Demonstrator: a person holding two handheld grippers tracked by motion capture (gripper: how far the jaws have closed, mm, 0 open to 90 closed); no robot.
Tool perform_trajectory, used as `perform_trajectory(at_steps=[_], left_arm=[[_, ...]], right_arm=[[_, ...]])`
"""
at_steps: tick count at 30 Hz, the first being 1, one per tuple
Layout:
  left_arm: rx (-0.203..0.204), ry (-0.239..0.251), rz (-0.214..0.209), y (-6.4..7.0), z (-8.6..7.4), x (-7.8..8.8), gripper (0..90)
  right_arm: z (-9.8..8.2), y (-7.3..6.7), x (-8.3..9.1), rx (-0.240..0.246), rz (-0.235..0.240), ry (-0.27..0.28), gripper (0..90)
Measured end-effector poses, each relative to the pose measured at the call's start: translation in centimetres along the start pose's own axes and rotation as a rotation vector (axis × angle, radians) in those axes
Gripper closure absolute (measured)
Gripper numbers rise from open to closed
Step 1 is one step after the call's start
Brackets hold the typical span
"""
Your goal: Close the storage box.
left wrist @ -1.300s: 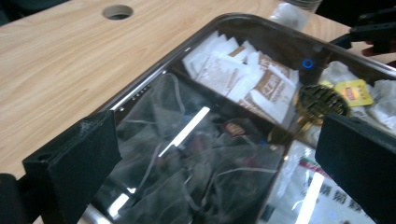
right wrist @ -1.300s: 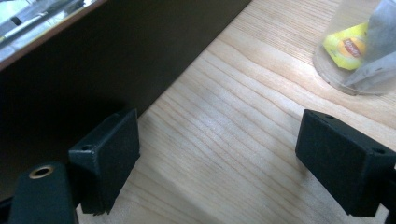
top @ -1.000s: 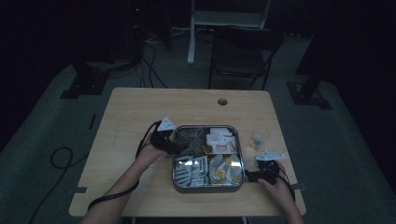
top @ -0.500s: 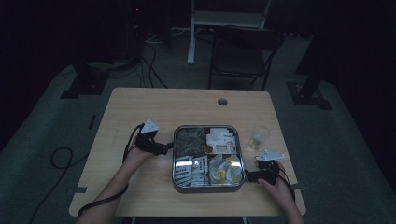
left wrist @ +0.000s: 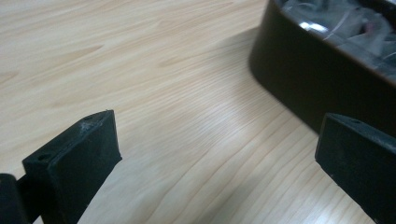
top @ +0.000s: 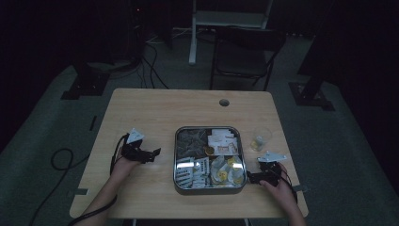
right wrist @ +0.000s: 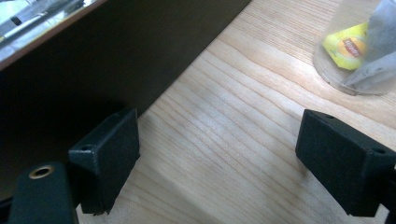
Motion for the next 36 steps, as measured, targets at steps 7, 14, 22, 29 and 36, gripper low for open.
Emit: perform_trajectory(at_steps=[7, 14, 22, 29, 36], left_arm=[[0.034, -0.008, 0.036, -1.3, -1.8, 1.3, 0.4], [0.044, 0.003, 0.111, -2.0, -3.6, 2.8, 0.4], [0.092, 0.012, 0.221, -3.0, -5.4, 4.6, 0.5], [0.137, 0.014, 0.273, -3.5, -6.4, 6.0, 0.4], [0.169, 0.021, 0.324, -4.2, -7.0, 6.8, 0.5]], right_arm=[[0.0, 0.0, 0.0, 0.000, 0.000, 0.000, 13.1], [0.0, 0.0, 0.0, 0.000, 0.000, 0.000, 13.1], [0.0, 0.0, 0.0, -0.001, 0.000, -0.001, 13.1], [0.0, 0.0, 0.0, -0.001, 0.000, 0.001, 13.1], [0.0, 0.0, 0.0, -0.001, 0.000, 0.001, 13.1]])
Point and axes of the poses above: each handheld gripper's, and its own axes: x roughly backward along the jaws, z roughly out of its top, y roughly to its right, the point moved 3 cm from there along -x, roughly forward along the jaws, and after that the axes turned 13 degrees about x, right-handed, at the moved point
